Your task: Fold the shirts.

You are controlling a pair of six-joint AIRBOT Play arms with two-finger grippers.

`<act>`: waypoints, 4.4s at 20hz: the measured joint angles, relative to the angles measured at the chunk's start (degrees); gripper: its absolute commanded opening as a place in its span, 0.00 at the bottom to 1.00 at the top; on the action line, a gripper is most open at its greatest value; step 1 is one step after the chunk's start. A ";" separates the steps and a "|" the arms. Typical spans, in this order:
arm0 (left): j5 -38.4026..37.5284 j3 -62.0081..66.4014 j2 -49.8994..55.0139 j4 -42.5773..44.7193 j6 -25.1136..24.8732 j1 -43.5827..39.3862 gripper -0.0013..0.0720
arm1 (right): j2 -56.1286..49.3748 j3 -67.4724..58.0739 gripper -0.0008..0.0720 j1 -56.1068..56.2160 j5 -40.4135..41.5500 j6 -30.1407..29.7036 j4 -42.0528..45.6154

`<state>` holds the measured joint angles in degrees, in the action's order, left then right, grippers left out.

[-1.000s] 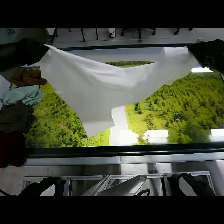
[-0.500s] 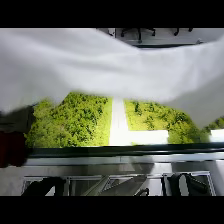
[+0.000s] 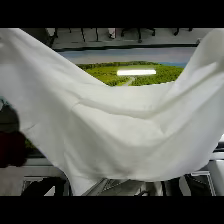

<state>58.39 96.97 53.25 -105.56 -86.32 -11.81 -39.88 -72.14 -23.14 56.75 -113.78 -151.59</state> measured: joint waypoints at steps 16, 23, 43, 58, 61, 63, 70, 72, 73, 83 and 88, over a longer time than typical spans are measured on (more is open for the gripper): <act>4.28 19.12 57.66 -10.86 -1.75 6.93 0.98 | -49.40 4.39 0.53 10.38 -17.14 -6.34 -1.01; 19.63 7.41 46.12 -12.31 -1.14 20.02 0.98 | -46.53 -0.44 0.53 -8.83 3.69 -5.22 5.38; 13.99 -26.14 46.49 -21.57 -14.95 20.74 0.04 | -47.60 9.99 0.53 -19.80 22.32 -5.42 22.88; 19.69 -18.84 49.81 -21.79 -15.30 19.32 0.04 | -57.11 15.26 0.12 -8.24 21.40 -8.76 22.03; 18.93 -18.71 46.25 -22.40 -16.35 17.75 0.04 | -55.47 13.38 0.04 -5.92 19.06 -11.91 14.34; 18.38 -17.38 40.94 -25.66 -17.77 17.18 0.04 | -50.86 9.75 0.04 -5.05 21.03 -13.00 8.59; 5.62 2.56 8.83 -33.38 -19.43 14.86 0.04 | -18.95 -15.08 0.04 -5.01 13.18 -14.01 -3.52; -0.63 7.74 -0.76 -30.45 -19.58 13.11 0.04 | -9.73 -19.93 0.04 -4.98 6.67 -14.03 -3.34; -2.91 9.70 -4.46 -28.50 -19.30 12.57 0.04 | -5.53 -21.53 0.04 -4.98 3.54 -14.43 -2.75; -3.32 11.30 -14.60 -8.59 -11.58 11.06 0.04 | 2.01 -24.04 0.04 -4.98 1.55 -13.25 -1.27; -0.59 -0.26 -2.58 -10.51 -10.25 10.80 0.04 | -5.62 -11.98 0.04 -2.95 7.32 -11.37 -1.51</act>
<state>57.80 96.71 50.68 -116.07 -96.57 -1.02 -45.50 -84.12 -26.09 64.07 -125.14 -153.10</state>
